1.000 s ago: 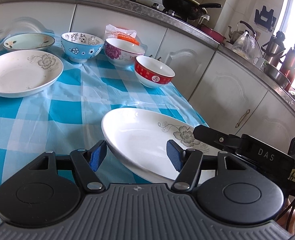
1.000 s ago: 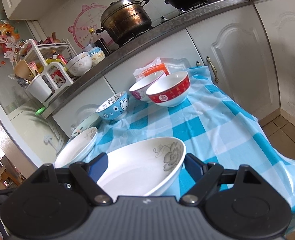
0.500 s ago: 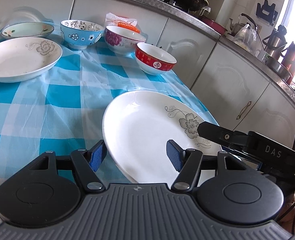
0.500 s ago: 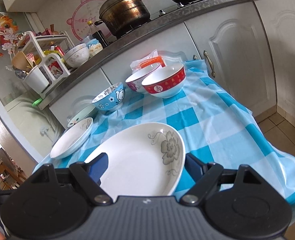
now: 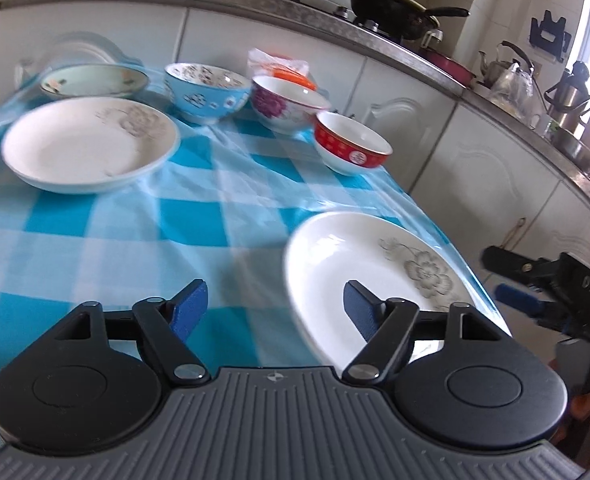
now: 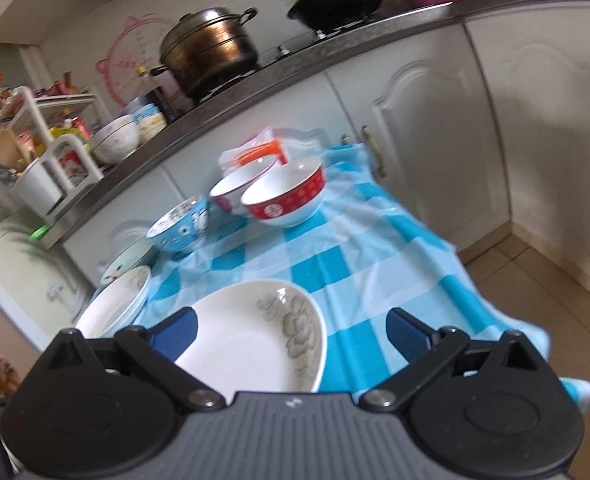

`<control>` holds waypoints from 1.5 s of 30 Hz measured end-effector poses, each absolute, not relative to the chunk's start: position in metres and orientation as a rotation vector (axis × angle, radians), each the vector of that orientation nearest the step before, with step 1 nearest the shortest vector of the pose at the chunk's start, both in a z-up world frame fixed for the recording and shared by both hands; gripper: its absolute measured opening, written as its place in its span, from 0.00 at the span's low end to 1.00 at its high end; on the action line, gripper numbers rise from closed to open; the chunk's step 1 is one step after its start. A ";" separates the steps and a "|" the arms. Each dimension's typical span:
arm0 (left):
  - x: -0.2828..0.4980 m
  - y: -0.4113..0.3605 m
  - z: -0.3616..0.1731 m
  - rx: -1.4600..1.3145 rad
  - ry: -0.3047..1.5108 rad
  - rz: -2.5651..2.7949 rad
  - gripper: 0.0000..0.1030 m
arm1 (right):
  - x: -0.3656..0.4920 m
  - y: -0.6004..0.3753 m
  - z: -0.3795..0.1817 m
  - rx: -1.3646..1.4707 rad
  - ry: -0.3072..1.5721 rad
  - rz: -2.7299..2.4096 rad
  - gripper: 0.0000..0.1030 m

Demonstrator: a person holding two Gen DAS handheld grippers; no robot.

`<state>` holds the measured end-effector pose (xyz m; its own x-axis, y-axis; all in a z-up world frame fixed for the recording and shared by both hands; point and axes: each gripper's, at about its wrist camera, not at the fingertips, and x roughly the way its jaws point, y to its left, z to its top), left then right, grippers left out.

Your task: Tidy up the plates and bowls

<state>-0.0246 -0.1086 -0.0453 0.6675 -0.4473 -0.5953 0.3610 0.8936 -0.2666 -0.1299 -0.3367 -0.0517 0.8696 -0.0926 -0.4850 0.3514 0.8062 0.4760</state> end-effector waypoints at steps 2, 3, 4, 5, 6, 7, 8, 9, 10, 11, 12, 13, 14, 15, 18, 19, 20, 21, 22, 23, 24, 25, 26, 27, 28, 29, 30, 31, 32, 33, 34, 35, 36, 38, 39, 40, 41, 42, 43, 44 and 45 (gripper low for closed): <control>-0.024 -0.100 -0.041 -0.117 0.696 -0.443 0.95 | -0.130 -0.336 -0.046 0.591 0.454 -0.276 0.98; -0.023 -0.093 -0.039 -0.114 0.692 -0.435 0.95 | -0.130 -0.336 -0.042 0.592 0.448 -0.289 0.99; -0.022 -0.087 -0.037 -0.114 0.690 -0.424 0.95 | -0.130 -0.335 -0.038 0.593 0.441 -0.301 0.99; -0.020 -0.080 -0.034 -0.117 0.689 -0.413 0.96 | -0.130 -0.334 -0.034 0.594 0.434 -0.313 0.99; -0.018 -0.073 -0.033 -0.120 0.688 -0.401 0.96 | -0.130 -0.332 -0.030 0.596 0.425 -0.323 0.99; -0.015 -0.065 -0.030 -0.119 0.686 -0.386 0.96 | -0.129 -0.329 -0.027 0.598 0.419 -0.329 0.99; -0.014 -0.058 -0.028 -0.115 0.682 -0.369 0.96 | -0.128 -0.326 -0.025 0.600 0.418 -0.331 0.99; -0.013 -0.051 -0.027 -0.110 0.676 -0.352 0.96 | -0.126 -0.323 -0.023 0.601 0.419 -0.335 0.99; -0.010 -0.044 -0.026 -0.106 0.671 -0.336 0.97 | -0.123 -0.319 -0.021 0.600 0.425 -0.343 0.99; -0.008 -0.036 -0.026 -0.104 0.669 -0.320 1.00 | -0.121 -0.314 -0.020 0.599 0.432 -0.351 0.99; -0.006 -0.028 -0.025 -0.104 0.664 -0.306 1.00 | -0.118 -0.310 -0.019 0.595 0.436 -0.349 0.99; -0.005 -0.020 -0.024 -0.110 0.658 -0.297 1.00 | -0.115 -0.305 -0.018 0.591 0.436 -0.346 0.99; -0.003 -0.010 -0.023 -0.121 0.651 -0.289 1.00 | -0.113 -0.300 -0.017 0.589 0.437 -0.348 0.99; -0.001 -0.002 -0.022 -0.131 0.644 -0.281 1.00 | -0.110 -0.295 -0.016 0.585 0.442 -0.351 0.99; 0.001 0.017 -0.019 -0.139 0.613 -0.234 1.00 | -0.099 -0.278 -0.011 0.575 0.445 -0.332 0.99; 0.002 0.022 -0.018 -0.133 0.607 -0.217 1.00 | -0.097 -0.272 -0.009 0.572 0.429 -0.312 0.99; 0.004 0.028 -0.018 -0.129 0.606 -0.204 1.00 | -0.094 -0.265 -0.007 0.562 0.411 -0.291 0.99; 0.005 0.034 -0.018 -0.131 0.607 -0.190 1.00 | -0.089 -0.257 -0.005 0.540 0.410 -0.276 0.99; 0.005 0.040 -0.019 -0.138 0.609 -0.171 1.00 | -0.084 -0.248 -0.003 0.506 0.422 -0.263 0.99; 0.004 0.044 -0.019 -0.151 0.606 -0.153 1.00 | -0.079 -0.239 -0.002 0.465 0.427 -0.245 0.99; 0.003 0.050 -0.020 -0.173 0.594 -0.138 1.00 | -0.074 -0.230 -0.002 0.426 0.424 -0.228 0.99; 0.002 0.057 -0.020 -0.197 0.580 -0.121 1.00 | -0.070 -0.221 -0.003 0.389 0.422 -0.215 0.99; 0.002 0.063 -0.021 -0.213 0.570 -0.101 1.00 | -0.066 -0.213 -0.004 0.356 0.424 -0.201 0.99; 0.002 0.069 -0.022 -0.222 0.563 -0.083 1.00 | -0.062 -0.207 -0.006 0.329 0.430 -0.184 0.99; 0.001 0.074 -0.022 -0.225 0.553 -0.067 1.00 | -0.057 -0.201 -0.009 0.310 0.445 -0.168 0.99; 0.001 0.078 -0.023 -0.228 0.539 -0.057 1.00 | -0.052 -0.196 -0.012 0.298 0.462 -0.151 0.99; 0.000 0.082 -0.024 -0.232 0.528 -0.051 1.00 | -0.049 -0.191 -0.015 0.292 0.474 -0.135 0.99; 0.000 0.085 -0.024 -0.233 0.525 -0.042 1.00 | -0.045 -0.188 -0.017 0.289 0.486 -0.125 0.99; 0.001 0.089 -0.025 -0.232 0.525 -0.036 1.00 | -0.040 -0.185 -0.019 0.290 0.504 -0.119 0.99; 0.002 0.092 -0.025 -0.231 0.521 -0.032 1.00 | -0.036 -0.183 -0.021 0.295 0.524 -0.111 0.99; 0.002 0.094 -0.024 -0.228 0.513 -0.027 1.00 | -0.032 -0.182 -0.022 0.303 0.540 -0.102 0.99; 0.001 0.095 -0.023 -0.221 0.504 -0.020 1.00 | -0.029 -0.180 -0.022 0.312 0.553 -0.094 0.99; 0.002 0.096 -0.022 -0.217 0.496 -0.015 1.00 | -0.025 -0.178 -0.022 0.318 0.571 -0.086 0.99; 0.005 0.098 -0.019 -0.213 0.481 -0.004 1.00 | -0.017 -0.176 -0.021 0.315 0.611 -0.074 0.99; 0.007 0.099 -0.017 -0.206 0.478 -0.004 1.00 | -0.012 -0.175 -0.020 0.311 0.626 -0.083 0.99; 0.009 0.098 -0.015 -0.200 0.482 -0.011 1.00 | -0.008 -0.175 -0.019 0.309 0.643 -0.091 0.99; 0.014 0.097 -0.015 -0.198 0.493 -0.022 1.00 | -0.003 -0.174 -0.020 0.314 0.660 -0.093 0.99; 0.019 0.096 -0.014 -0.199 0.506 -0.036 1.00 | 0.002 -0.175 -0.021 0.325 0.672 -0.092 0.99; 0.023 0.095 -0.012 -0.198 0.519 -0.050 1.00 | 0.007 -0.177 -0.022 0.342 0.680 -0.092 0.99; 0.028 0.094 -0.011 -0.195 0.531 -0.065 1.00 | 0.012 -0.179 -0.022 0.364 0.686 -0.095 0.99; 0.033 0.092 -0.011 -0.189 0.537 -0.079 1.00 | 0.016 -0.181 -0.023 0.389 0.688 -0.100 0.99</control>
